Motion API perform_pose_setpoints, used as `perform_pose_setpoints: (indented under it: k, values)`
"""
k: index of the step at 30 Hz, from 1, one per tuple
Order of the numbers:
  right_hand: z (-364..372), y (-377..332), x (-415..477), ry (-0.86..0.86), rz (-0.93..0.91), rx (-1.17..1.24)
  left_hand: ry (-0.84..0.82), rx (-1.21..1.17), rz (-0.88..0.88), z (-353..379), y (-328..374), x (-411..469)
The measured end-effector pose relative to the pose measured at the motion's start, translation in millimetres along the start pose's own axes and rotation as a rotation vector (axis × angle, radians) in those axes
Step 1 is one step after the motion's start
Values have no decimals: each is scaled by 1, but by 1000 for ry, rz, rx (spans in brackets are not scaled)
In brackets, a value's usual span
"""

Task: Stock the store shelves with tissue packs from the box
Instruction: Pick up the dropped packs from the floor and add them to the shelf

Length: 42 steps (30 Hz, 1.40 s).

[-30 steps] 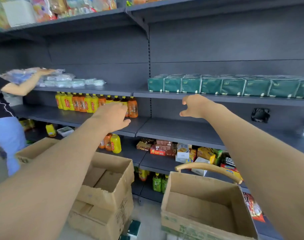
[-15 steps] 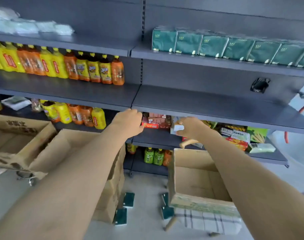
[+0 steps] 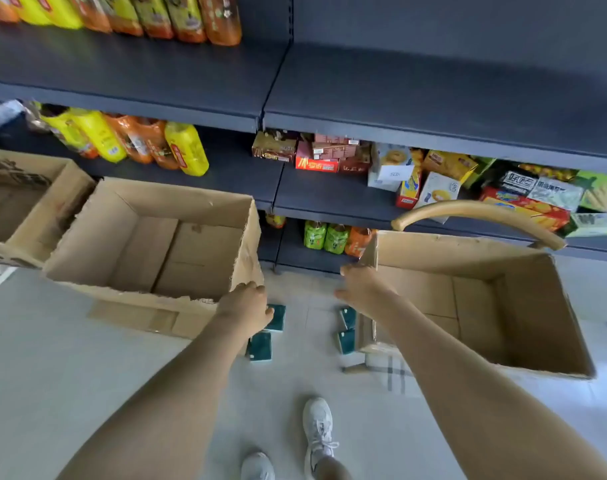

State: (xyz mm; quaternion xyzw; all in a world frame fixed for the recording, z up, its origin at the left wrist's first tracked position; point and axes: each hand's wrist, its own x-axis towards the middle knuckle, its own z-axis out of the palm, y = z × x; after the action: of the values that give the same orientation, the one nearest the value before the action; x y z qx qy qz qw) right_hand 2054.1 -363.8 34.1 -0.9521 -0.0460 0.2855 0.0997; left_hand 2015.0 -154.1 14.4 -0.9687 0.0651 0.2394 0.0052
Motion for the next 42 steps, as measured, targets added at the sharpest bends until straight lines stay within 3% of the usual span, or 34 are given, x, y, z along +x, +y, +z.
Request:
perform_pose_setpoints:
  k: [8,14,26,35,42]
  values:
    - [104,1,45,-156,11,52,-180,-239,-188,122,-6,19]
    - [202,4,75,-331,103,162,-307,-409,-220,203,-25,46]
    - [390,36,168,-393,332,403,-435,-690,-383,380,-54,124]
    - [497,68,257,-352,393,469,-317,-818,-517,503,-74,186]
    - [558,87,324,-304,369,482,-177,-744,-571,580,-91,241]
